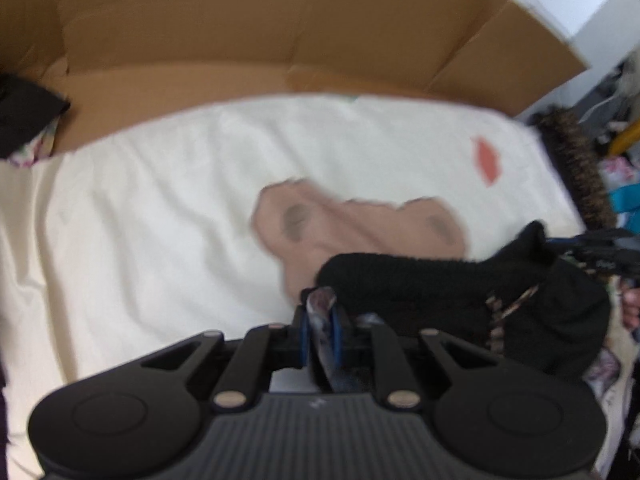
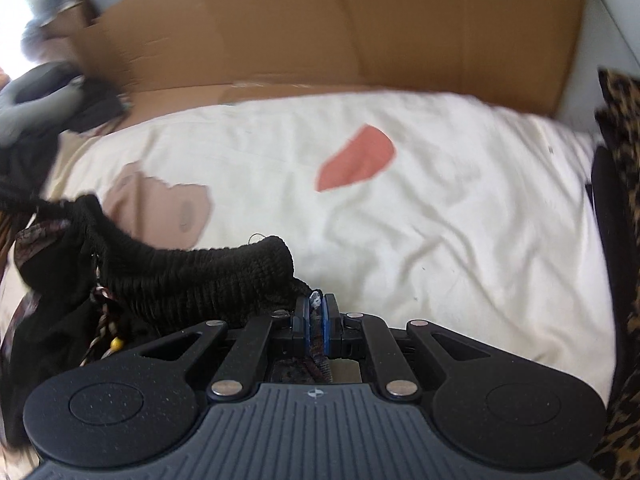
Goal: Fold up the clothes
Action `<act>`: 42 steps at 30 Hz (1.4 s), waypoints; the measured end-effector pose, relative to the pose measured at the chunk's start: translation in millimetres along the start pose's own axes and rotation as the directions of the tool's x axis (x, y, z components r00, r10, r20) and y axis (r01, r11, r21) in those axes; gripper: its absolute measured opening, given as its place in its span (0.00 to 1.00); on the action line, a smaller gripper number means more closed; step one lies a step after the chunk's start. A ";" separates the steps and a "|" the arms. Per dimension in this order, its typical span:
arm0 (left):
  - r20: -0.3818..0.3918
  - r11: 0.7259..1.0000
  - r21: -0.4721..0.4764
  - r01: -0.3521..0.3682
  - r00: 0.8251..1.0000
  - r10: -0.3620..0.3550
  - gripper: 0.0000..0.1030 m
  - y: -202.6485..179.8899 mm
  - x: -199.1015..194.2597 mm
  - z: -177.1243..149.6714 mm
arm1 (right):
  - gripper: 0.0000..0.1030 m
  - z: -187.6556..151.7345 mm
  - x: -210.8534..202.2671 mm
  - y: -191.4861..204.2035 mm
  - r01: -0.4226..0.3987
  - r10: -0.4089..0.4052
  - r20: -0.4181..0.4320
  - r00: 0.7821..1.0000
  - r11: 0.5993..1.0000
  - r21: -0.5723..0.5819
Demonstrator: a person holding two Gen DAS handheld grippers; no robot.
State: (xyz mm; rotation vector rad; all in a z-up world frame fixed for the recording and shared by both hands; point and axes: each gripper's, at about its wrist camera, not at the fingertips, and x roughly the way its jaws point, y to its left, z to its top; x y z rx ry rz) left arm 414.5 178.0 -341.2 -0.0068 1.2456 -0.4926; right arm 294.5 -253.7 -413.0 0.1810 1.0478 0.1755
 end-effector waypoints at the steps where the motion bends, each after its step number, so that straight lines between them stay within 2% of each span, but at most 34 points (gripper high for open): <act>1: -0.007 1.000 -0.011 -0.012 1.000 0.012 0.15 3.0 2.6 1.3 | 0.03 0.4 4.5 -1.8 0.005 -0.005 -0.011 1.000 1.000 0.015; 7: 0.036 0.994 -0.107 0.017 0.999 -0.013 0.23 12.9 -17.8 8.5 | 0.04 -1.2 14.8 -1.7 0.006 -0.005 -0.038 0.999 1.000 0.022; 9: 0.052 0.984 -0.172 0.053 0.998 -0.045 0.35 16.9 -23.2 10.7 | 0.04 -1.2 15.5 -3.2 -0.001 0.002 -0.040 0.999 0.999 0.034; 11: 0.050 0.972 -0.224 0.075 0.997 -0.065 0.57 17.7 -19.9 11.0 | 0.04 -0.9 16.7 -4.8 -0.008 0.010 -0.043 0.999 0.999 0.046; 17: 0.011 0.947 -0.313 0.073 0.997 -0.073 0.59 20.4 8.7 4.6 | 0.04 -2.1 18.0 -6.0 -0.015 0.018 -0.047 0.999 0.998 0.058; 18: 0.006 0.940 -0.330 0.081 0.996 -0.084 0.58 22.0 13.1 2.9 | 0.04 -2.8 18.2 -6.5 -0.017 0.020 -0.047 0.999 0.998 0.060; 19: 0.000 0.935 -0.342 0.090 0.995 -0.095 0.52 23.1 17.0 1.1 | 0.04 -3.5 18.4 -7.0 -0.018 0.021 -0.047 0.999 0.998 0.062; 22: -0.014 0.930 -0.348 0.117 0.991 -0.130 0.24 23.4 24.5 -4.1 | 0.04 -4.2 17.6 -7.9 -0.022 0.024 -0.038 0.999 0.998 0.061; 26: -0.013 0.954 -0.277 0.119 0.992 -0.128 0.10 17.8 16.5 -4.7 | 0.03 -1.7 10.1 -6.5 -0.015 0.015 0.001 1.000 0.999 0.045; 29: 0.038 0.971 -0.186 0.148 0.989 -0.143 0.08 11.8 -0.7 -2.6 | 0.03 3.7 -0.8 -3.6 0.000 -0.001 0.045 0.999 1.000 0.022; 35: 0.178 0.981 -0.066 0.183 0.969 -0.169 0.07 4.0 -34.1 9.0 | 0.03 32.9 -30.7 0.4 0.059 -0.056 0.175 0.983 0.998 -0.009; 39: 0.240 0.986 -0.016 0.168 0.958 -0.159 0.06 0.1 -42.9 18.9 | 0.02 57.5 -41.1 2.6 0.102 -0.090 0.236 0.968 0.994 -0.040; 42: 0.253 0.993 0.003 0.121 0.960 -0.118 0.03 2.6 -42.2 23.8 | 0.03 71.2 -38.5 5.2 0.132 -0.113 0.262 0.958 0.990 -0.056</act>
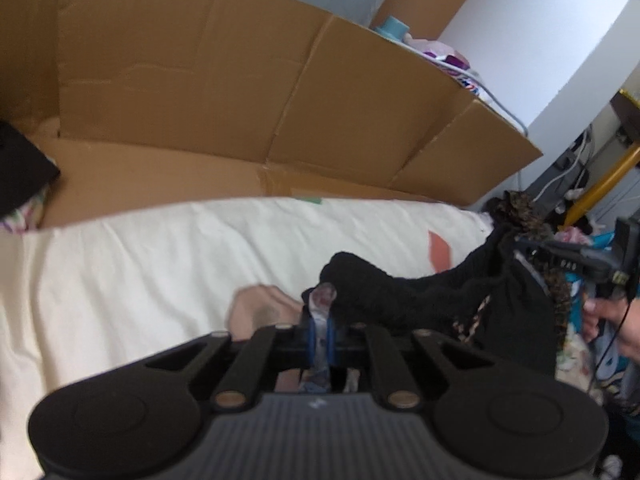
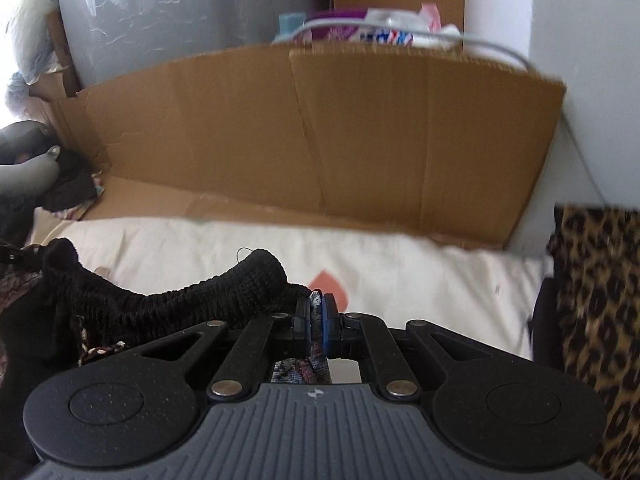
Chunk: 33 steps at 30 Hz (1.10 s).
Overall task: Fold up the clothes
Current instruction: 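Lift the black shorts by the waistband with both tools and carry them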
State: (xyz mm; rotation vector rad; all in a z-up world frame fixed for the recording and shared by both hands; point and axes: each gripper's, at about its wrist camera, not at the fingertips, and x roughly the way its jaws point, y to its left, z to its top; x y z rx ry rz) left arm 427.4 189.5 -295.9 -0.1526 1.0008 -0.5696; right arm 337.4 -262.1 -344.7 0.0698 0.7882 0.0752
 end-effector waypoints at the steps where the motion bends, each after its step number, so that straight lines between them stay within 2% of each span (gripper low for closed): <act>1: -0.005 1.000 0.007 -0.017 1.000 0.017 0.03 2.6 2.1 0.8 | 0.03 3.4 3.0 0.9 0.007 -0.007 0.005 1.000 1.000 -0.008; 4: -0.030 0.998 0.000 -0.058 0.998 0.058 0.03 13.4 9.6 0.2 | 0.03 10.4 18.3 4.7 0.016 -0.016 0.001 1.000 1.000 -0.015; 6: -0.055 0.996 -0.021 -0.084 0.995 0.083 0.03 21.7 16.1 -0.8 | 0.03 8.8 33.7 6.3 0.015 -0.015 -0.031 0.999 1.000 -0.006; 9: -0.077 0.992 -0.093 -0.081 0.994 0.074 0.03 33.2 20.1 -0.5 | 0.04 2.1 56.9 6.2 0.003 -0.002 -0.090 0.996 1.000 0.012; 12: -0.074 0.991 -0.125 -0.053 0.996 0.044 0.13 36.4 16.8 4.9 | 0.08 -4.8 68.9 -3.9 -0.005 0.017 -0.149 0.989 0.997 0.075; 13: -0.072 0.991 -0.125 -0.051 0.997 0.043 0.21 35.8 16.0 7.1 | 0.09 -5.5 67.7 -8.8 -0.016 0.030 -0.148 0.988 0.995 0.100; 14: -0.069 0.991 -0.126 -0.048 0.997 0.040 0.29 35.0 15.7 9.1 | 0.14 -6.6 65.5 -13.1 -0.020 0.037 -0.146 0.989 0.993 0.118; 16: -0.060 0.991 -0.126 -0.044 0.998 0.036 0.36 33.5 19.7 12.9 | 0.29 -7.0 60.4 -20.2 -0.017 0.035 -0.129 0.991 0.991 0.136; 17: -0.058 0.991 -0.128 -0.044 0.998 0.037 0.39 32.9 22.9 14.5 | 0.44 -7.0 58.6 -23.9 -0.024 0.042 -0.117 0.992 0.988 0.152; 18: -0.062 0.990 -0.132 -0.047 0.997 0.039 0.40 32.7 27.9 15.5 | 0.47 -6.7 59.0 -27.5 -0.044 0.064 -0.110 0.992 0.983 0.176; 20: -0.077 0.989 -0.136 -0.050 0.996 0.039 0.43 32.6 39.9 16.5 | 0.48 -5.7 65.4 -31.8 -0.081 0.108 -0.119 0.987 0.975 0.208; 23: -0.110 0.992 -0.113 -0.064 0.993 0.052 0.45 30.8 57.8 17.3 | 0.50 -7.0 78.0 -24.6 -0.115 0.142 -0.147 0.979 0.978 0.175; 28: -0.173 0.993 -0.092 -0.071 0.983 0.054 0.45 29.0 80.5 11.1 | 0.51 -13.9 101.7 -14.8 -0.123 0.155 -0.203 0.967 0.979 0.163; 33: -0.225 0.996 -0.072 -0.058 0.973 0.040 0.45 24.5 93.3 -5.0 | 0.52 -14.3 108.4 -6.4 -0.132 0.146 -0.223 0.964 0.988 0.076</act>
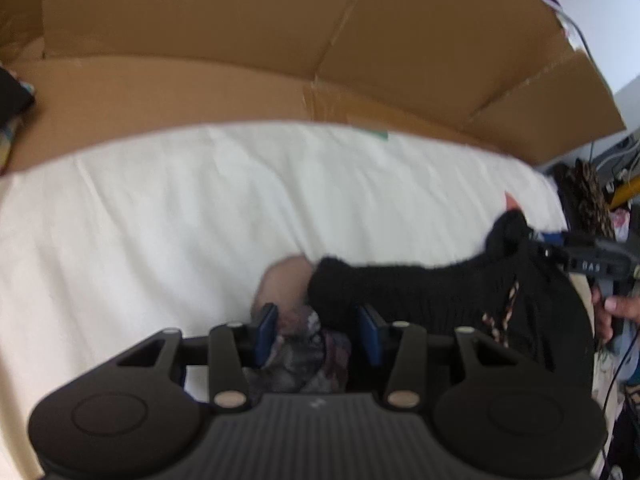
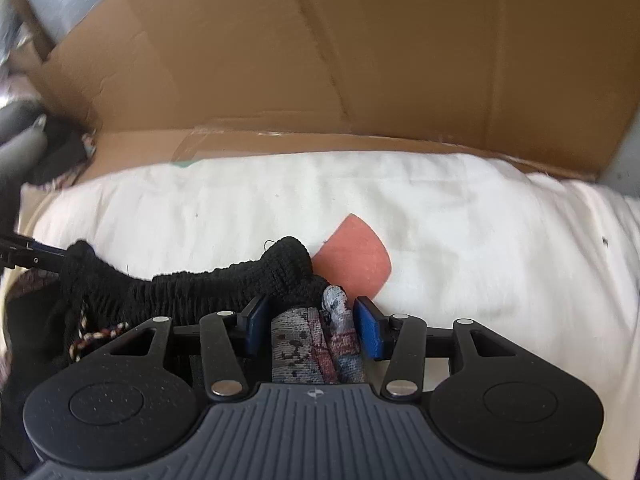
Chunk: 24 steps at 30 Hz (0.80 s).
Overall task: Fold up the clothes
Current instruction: 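Lift the black shorts by the waistband with both tools and carry them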
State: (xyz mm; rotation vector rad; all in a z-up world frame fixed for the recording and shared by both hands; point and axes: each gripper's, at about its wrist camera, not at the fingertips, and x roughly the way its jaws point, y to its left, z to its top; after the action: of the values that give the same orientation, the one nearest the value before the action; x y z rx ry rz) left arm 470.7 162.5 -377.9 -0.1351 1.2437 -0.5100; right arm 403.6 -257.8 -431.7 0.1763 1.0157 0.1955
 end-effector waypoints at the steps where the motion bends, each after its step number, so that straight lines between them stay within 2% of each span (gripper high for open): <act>1: -0.004 1.000 0.023 -0.001 1.000 0.001 0.45 -3.2 0.6 -3.2 | 0.52 0.4 0.3 1.1 -0.003 0.003 -0.010 1.000 1.000 -0.012; 2: -0.013 0.999 0.046 -0.001 1.000 0.001 0.45 -5.8 1.4 -5.4 | 0.51 0.6 0.6 2.5 -0.009 0.008 -0.022 1.000 1.000 -0.026; 3: -0.020 0.998 0.063 -0.001 1.000 0.002 0.45 -7.7 1.9 -7.3 | 0.43 0.5 0.4 5.2 -0.013 0.011 -0.033 0.999 0.999 -0.051; 4: -0.023 0.998 0.063 -0.001 1.000 0.002 0.45 -7.5 1.8 -7.9 | 0.39 0.0 -0.3 9.4 -0.015 0.011 -0.042 0.999 0.996 -0.088; 6: -0.028 0.999 0.045 0.004 1.000 -0.003 0.36 -5.6 1.2 -5.5 | 0.29 -1.3 -1.3 18.0 0.002 -0.010 -0.047 0.999 0.986 -0.165; 7: -0.025 0.999 0.045 0.003 1.000 -0.002 0.21 -6.3 0.2 -4.4 | 0.26 -1.6 -1.8 21.0 0.009 -0.018 -0.047 0.999 0.982 -0.188; 9: 0.001 0.997 0.077 -0.016 1.000 0.016 0.17 -13.7 -4.7 -4.1 | 0.16 -0.8 -5.4 25.1 0.024 -0.030 -0.028 0.999 0.979 -0.203; 12: 0.057 0.992 0.121 -0.039 0.998 0.032 0.14 -20.4 -18.9 -4.4 | 0.13 0.6 -15.5 33.4 0.068 -0.063 0.028 0.998 0.966 -0.251; 19: 0.146 0.988 0.122 -0.096 0.986 0.078 0.13 -13.2 -56.5 3.6 | 0.12 18.1 -40.7 49.0 0.134 -0.087 0.155 0.984 0.939 -0.318; 24: 0.203 0.984 0.107 -0.139 0.972 0.115 0.13 -8.4 -74.3 14.0 | 0.12 46.0 -47.1 64.8 0.166 -0.097 0.208 0.973 0.923 -0.346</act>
State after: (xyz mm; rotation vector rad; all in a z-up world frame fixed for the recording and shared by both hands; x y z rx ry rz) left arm 464.5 185.4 -305.6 -0.0026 1.0189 -0.4475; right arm 413.6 -209.0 -354.0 -0.2077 0.7838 0.2349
